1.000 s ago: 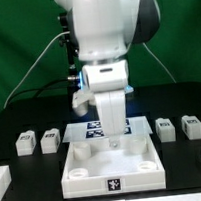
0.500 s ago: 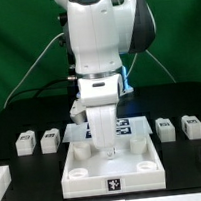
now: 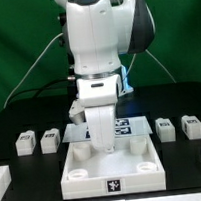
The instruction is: Assemble one leg
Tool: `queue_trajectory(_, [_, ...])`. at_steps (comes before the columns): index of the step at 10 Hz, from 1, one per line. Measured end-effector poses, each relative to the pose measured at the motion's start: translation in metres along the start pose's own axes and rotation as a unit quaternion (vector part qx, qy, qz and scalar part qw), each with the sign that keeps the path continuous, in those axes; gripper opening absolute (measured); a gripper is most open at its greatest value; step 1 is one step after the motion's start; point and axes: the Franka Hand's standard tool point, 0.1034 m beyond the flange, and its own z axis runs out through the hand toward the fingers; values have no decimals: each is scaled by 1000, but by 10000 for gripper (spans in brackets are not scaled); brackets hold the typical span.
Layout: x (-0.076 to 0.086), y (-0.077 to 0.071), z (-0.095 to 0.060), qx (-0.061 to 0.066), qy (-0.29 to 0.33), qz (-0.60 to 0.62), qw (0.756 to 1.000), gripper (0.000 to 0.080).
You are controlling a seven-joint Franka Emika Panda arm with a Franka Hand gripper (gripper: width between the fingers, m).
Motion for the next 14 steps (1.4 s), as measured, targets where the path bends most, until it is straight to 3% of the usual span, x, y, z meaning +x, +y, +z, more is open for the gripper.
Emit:
queue_trajectory(8, [2,2,0,-1,1,0,1000,55])
queue_trajectory(13, [72,54,-2,-30,32,-19,999,55])
queue_trajectory(14, [85,58,0,-27,36,-23,999,55])
